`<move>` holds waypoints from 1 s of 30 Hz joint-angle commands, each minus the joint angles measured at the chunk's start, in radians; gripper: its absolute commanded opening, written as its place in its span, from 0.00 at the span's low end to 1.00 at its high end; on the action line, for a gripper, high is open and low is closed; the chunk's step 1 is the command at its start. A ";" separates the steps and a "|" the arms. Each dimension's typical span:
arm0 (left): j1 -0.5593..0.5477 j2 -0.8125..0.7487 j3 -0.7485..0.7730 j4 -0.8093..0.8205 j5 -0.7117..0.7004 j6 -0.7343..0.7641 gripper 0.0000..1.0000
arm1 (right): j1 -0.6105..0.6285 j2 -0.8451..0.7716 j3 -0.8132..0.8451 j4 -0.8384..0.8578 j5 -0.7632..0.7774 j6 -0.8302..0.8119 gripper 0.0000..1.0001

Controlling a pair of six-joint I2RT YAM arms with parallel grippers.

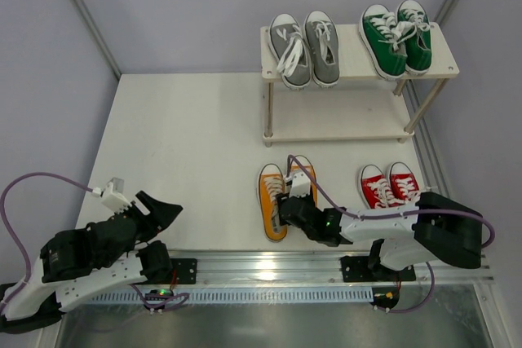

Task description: Place and organize the shoes onto the shoe shelf

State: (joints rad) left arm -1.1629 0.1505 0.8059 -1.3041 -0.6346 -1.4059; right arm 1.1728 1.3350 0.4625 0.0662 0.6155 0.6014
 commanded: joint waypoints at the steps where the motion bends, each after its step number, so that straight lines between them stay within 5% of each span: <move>1: -0.001 0.017 0.007 -0.004 -0.010 0.004 0.72 | -0.001 0.039 -0.038 0.204 0.062 0.081 0.64; 8: -0.001 0.015 0.006 0.002 -0.014 0.010 0.72 | 0.048 0.110 -0.079 0.294 0.147 0.153 0.59; 11: -0.001 0.014 0.001 0.002 -0.016 0.010 0.73 | 0.048 0.154 -0.032 0.221 0.156 0.166 0.46; 15: -0.001 0.006 -0.007 0.005 -0.019 0.010 0.72 | 0.050 0.161 0.021 0.138 0.107 0.117 0.07; 16: -0.001 0.003 -0.008 0.005 -0.019 0.008 0.72 | 0.050 0.149 0.030 0.123 0.102 0.109 0.04; 24: -0.001 -0.026 -0.033 0.029 -0.025 0.005 0.72 | 0.064 -0.170 0.025 -0.120 0.228 0.101 0.04; 30: -0.001 -0.020 -0.065 0.075 -0.027 0.019 0.72 | 0.027 -0.361 -0.021 -0.033 0.402 -0.088 0.04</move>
State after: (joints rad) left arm -1.1629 0.1322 0.7536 -1.2804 -0.6350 -1.4025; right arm 1.2274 1.0523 0.4316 -0.1192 0.8310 0.6365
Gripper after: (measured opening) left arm 0.723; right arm 0.118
